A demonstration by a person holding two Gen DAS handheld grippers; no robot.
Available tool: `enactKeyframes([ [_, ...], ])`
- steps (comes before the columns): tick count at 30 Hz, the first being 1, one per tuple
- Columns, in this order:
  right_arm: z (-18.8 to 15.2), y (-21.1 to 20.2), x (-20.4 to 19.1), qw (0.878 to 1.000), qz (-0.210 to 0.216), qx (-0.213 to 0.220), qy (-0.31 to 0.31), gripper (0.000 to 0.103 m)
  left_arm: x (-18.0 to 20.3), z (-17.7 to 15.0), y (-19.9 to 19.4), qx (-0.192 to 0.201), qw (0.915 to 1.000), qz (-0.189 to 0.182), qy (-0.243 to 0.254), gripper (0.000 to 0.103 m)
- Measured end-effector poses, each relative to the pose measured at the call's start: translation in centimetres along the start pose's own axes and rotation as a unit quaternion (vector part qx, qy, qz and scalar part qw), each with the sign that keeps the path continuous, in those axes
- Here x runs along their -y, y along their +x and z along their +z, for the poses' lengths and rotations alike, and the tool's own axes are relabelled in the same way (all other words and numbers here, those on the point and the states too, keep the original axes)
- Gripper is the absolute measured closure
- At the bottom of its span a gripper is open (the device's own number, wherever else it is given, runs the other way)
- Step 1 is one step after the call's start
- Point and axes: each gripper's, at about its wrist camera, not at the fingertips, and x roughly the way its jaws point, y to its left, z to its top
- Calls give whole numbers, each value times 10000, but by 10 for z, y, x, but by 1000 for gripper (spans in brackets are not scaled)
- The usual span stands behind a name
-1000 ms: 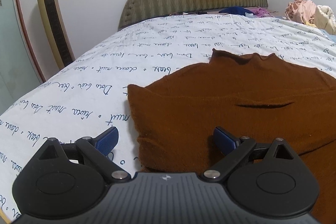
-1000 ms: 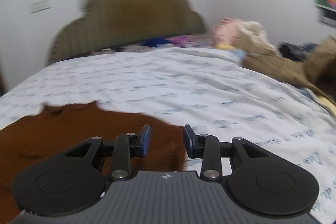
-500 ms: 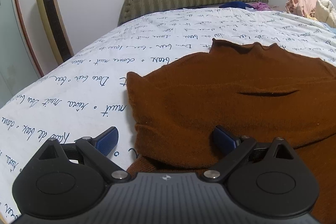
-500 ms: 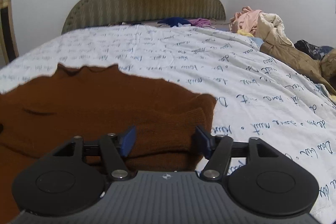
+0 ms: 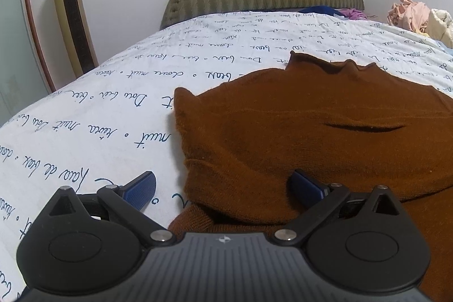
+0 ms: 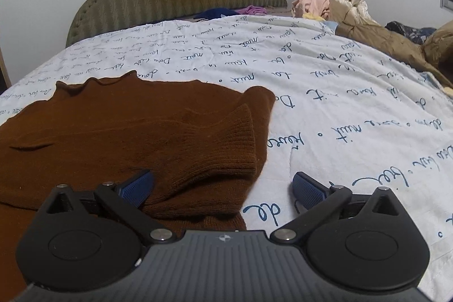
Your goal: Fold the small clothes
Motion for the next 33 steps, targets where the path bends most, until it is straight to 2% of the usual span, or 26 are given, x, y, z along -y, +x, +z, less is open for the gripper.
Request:
enactKeyframes([
  [12,-1,-2,6,9998,62,52,184,0,16,-4,-8,285,9978,381,454,0],
  [23,-6,-11,-2,9999,-103,54,26,0,15,-4,-8,303,9978,350,465,0],
  [28,-16,-22,-1,10000,-14,-33,49,0,16,-4,-8,323,9974,383,509,0],
  [33,-27,-33,-15,9989,-231,137,-373,0,16,-4,-8,325,9974,384,512,0],
])
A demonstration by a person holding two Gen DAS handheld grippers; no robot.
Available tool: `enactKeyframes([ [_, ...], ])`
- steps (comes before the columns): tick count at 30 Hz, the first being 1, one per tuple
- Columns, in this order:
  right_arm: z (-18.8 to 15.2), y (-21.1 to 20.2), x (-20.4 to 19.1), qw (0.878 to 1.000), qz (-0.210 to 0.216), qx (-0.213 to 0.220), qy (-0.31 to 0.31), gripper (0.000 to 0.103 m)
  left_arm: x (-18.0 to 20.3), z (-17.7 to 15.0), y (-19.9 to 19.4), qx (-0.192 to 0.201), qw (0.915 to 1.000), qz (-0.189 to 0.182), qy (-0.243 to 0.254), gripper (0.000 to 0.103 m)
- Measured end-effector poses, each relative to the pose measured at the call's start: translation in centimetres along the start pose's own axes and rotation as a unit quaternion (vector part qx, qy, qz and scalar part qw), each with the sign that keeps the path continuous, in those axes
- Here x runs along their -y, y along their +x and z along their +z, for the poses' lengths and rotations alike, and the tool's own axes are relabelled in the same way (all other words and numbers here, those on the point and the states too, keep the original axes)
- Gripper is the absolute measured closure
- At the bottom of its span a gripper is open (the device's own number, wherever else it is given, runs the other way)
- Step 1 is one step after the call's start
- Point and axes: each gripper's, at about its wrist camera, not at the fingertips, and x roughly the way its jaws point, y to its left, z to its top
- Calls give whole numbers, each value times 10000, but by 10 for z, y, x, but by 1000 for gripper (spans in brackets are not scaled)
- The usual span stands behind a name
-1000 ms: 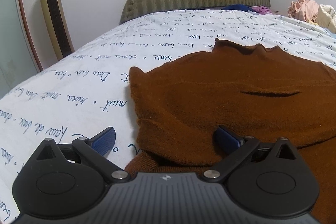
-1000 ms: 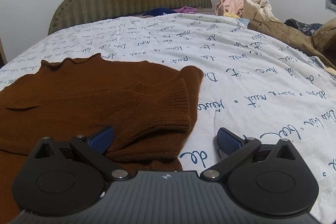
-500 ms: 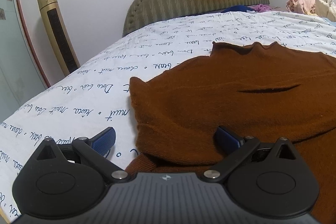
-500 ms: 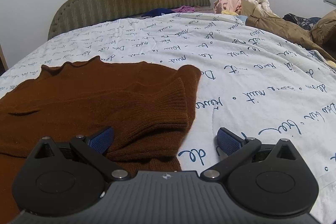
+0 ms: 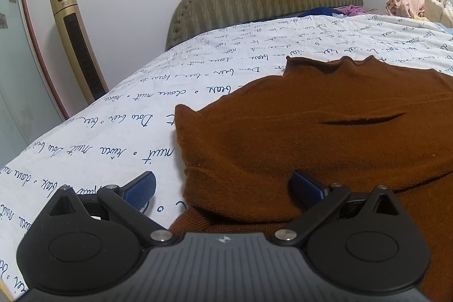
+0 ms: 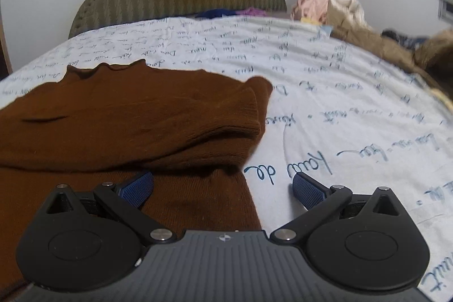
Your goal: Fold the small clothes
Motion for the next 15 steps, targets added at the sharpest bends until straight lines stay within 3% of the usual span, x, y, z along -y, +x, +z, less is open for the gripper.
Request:
enactKeyframes([
  [4,1,1,-4,9999,-67,9,-150,0,0,0,0,-1,10000,-1,0,0],
  [10,2,6,9,9994,193,-85,268,0,0,0,0,1,10000,0,1,0],
  [15,1,5,6,9997,146,-64,207,0,0,0,-2,-50,10000,4,-10,0],
])
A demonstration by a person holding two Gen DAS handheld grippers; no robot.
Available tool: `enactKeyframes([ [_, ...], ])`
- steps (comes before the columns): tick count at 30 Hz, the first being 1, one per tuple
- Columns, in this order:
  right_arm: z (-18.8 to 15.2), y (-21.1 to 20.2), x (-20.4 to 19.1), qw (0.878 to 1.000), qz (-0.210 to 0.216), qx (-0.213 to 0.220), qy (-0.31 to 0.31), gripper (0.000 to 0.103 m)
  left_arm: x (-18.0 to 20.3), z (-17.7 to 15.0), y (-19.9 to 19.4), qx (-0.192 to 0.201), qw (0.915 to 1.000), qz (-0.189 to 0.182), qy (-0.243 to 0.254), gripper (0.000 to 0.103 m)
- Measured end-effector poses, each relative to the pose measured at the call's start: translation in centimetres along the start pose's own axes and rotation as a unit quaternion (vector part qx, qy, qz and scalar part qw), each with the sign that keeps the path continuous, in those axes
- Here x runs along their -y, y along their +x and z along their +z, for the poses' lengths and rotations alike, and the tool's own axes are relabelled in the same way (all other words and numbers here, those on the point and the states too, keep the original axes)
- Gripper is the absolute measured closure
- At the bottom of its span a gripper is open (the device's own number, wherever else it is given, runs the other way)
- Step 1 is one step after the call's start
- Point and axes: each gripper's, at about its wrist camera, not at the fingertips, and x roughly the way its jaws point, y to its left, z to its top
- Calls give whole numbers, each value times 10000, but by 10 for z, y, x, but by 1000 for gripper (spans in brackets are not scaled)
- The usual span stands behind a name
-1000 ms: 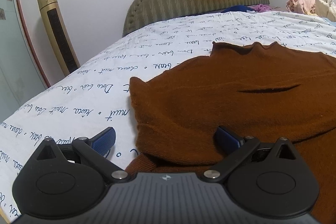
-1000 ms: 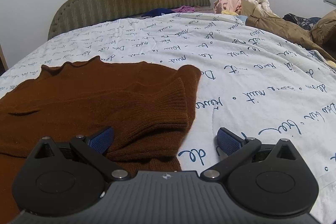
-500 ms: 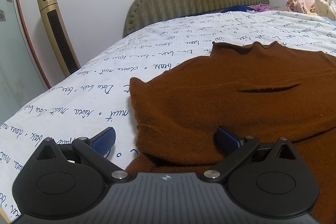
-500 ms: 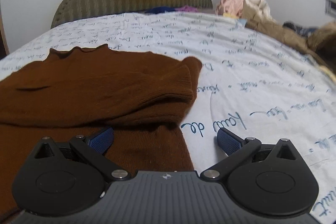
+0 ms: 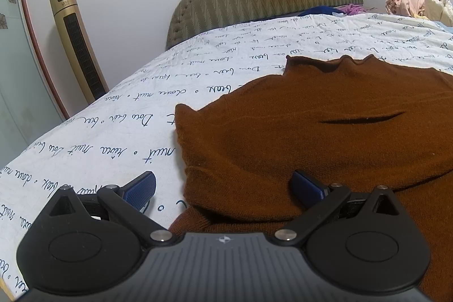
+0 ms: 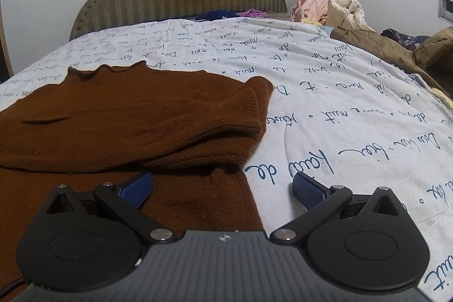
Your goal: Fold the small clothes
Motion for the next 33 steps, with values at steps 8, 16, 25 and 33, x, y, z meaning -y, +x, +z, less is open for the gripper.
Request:
enactKeyframes([
  [8,-3,-5,-3,9999,-91,21,-111,0,-20,-14,-18,-300,9962,-517,-631,0],
  [16,-11,-17,-5,9997,-121,99,-210,0,-15,-24,-22,-191,9962,-443,-728,0],
  [25,-9,-11,1,10000,61,26,-23,0,-18,-25,-21,-164,9952,-546,-794,0],
  [33,-16,-28,3,9997,225,15,32,0,-27,-23,-32,-533,9921,-846,-754,0],
])
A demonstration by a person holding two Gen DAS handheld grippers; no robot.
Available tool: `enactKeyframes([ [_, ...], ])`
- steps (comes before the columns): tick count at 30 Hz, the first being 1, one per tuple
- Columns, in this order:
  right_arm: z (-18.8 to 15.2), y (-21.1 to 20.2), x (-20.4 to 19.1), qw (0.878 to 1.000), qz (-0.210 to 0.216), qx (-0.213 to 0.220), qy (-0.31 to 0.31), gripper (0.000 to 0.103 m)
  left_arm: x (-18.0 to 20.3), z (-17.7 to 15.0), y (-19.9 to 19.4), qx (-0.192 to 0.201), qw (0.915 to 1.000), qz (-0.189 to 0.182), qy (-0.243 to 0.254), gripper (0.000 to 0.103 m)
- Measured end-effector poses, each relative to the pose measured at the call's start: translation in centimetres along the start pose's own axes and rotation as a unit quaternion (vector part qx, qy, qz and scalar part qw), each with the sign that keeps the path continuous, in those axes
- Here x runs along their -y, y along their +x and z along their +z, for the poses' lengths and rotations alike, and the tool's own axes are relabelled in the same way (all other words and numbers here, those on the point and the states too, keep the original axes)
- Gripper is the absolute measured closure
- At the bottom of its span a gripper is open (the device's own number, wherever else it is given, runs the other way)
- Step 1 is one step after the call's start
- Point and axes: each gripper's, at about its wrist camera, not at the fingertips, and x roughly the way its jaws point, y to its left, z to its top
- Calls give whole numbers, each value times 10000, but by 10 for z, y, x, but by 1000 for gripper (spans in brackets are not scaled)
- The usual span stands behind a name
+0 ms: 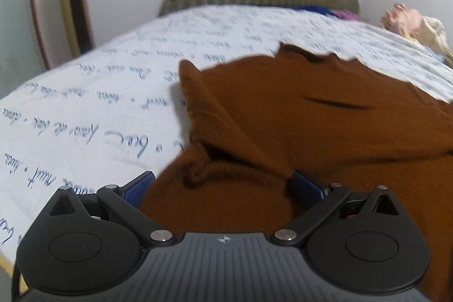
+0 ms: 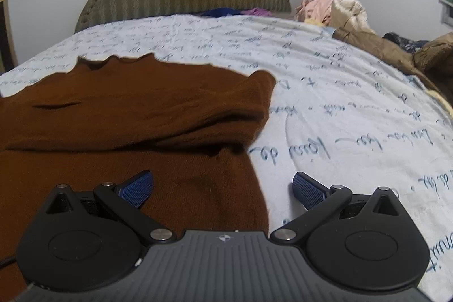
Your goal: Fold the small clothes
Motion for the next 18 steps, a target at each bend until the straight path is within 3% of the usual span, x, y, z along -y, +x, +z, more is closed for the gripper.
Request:
enactKeyframes([
  [5,-26,-37,26,9981,544,-69,294,3,-23,-16,-32,-43,9993,-332,190,0],
  [9,-40,-64,38,9962,816,-198,216,6,-51,-24,-38,-384,9933,-1085,57,1],
  [11,-42,-70,45,9943,931,-278,443,11,-57,-27,-40,-407,9900,-1349,-13,1],
  [13,-42,-74,46,9923,1045,-366,546,22,-56,-27,-42,-432,9871,-1539,-104,8],
  [14,-41,-75,43,9912,1129,-414,546,25,-53,-27,-42,-487,9857,-1608,-142,24],
  [15,-41,-76,40,9904,1199,-443,533,35,-49,-27,-42,-524,9855,-1611,-135,39],
  [16,-41,-77,36,9896,1261,-469,511,49,-45,-26,-43,-527,9867,-1536,-86,48],
  [17,-42,-77,31,9892,1287,-505,491,57,-42,-25,-45,-530,9880,-1448,-71,74],
  [18,-42,-76,27,9903,1216,-506,450,64,-42,-25,-45,-547,9894,-1340,-155,92],
])
